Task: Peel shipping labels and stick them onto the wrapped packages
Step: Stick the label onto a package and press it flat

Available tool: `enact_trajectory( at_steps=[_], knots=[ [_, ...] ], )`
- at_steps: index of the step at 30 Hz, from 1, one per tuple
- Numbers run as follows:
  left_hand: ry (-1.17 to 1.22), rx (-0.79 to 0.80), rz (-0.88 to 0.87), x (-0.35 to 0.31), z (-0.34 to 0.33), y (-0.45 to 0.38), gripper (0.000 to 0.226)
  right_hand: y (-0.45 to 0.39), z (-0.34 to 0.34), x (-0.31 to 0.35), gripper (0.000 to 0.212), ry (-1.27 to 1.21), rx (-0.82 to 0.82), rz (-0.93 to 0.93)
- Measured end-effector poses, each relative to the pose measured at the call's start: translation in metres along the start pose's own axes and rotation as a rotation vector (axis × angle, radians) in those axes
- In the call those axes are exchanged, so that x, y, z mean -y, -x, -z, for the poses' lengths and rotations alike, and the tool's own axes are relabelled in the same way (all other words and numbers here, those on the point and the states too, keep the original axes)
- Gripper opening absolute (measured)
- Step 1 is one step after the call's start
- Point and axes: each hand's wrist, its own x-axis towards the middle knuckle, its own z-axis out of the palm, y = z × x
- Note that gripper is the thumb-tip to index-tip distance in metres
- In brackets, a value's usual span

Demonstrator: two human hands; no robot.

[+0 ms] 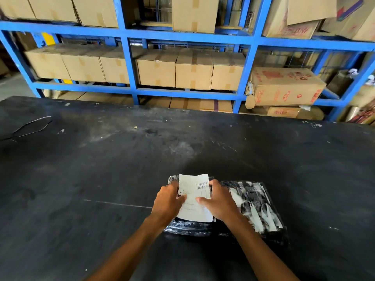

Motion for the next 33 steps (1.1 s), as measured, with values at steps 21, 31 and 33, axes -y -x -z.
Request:
enact_trajectory(
  at_steps=[21, 31, 33],
  knots=[
    [-0.656, -0.009, -0.109, 0.003, 0.013, 0.003, 0.056, -0.003, 0.007, -0.021, 0.083, 0.329, 0.144, 0.372],
    [-0.252, 0.215, -0.125, 0.058, -0.008, -0.003, 0.058, 0.007, -0.001, -0.036, 0.110, 0.590, 0.114, 0.307],
    [-0.003, 0.232, -0.087, 0.061, -0.009, -0.003, 0.049, 0.009, -0.002, -0.030, 0.106, 0.508, 0.133, 0.264]
  ],
)
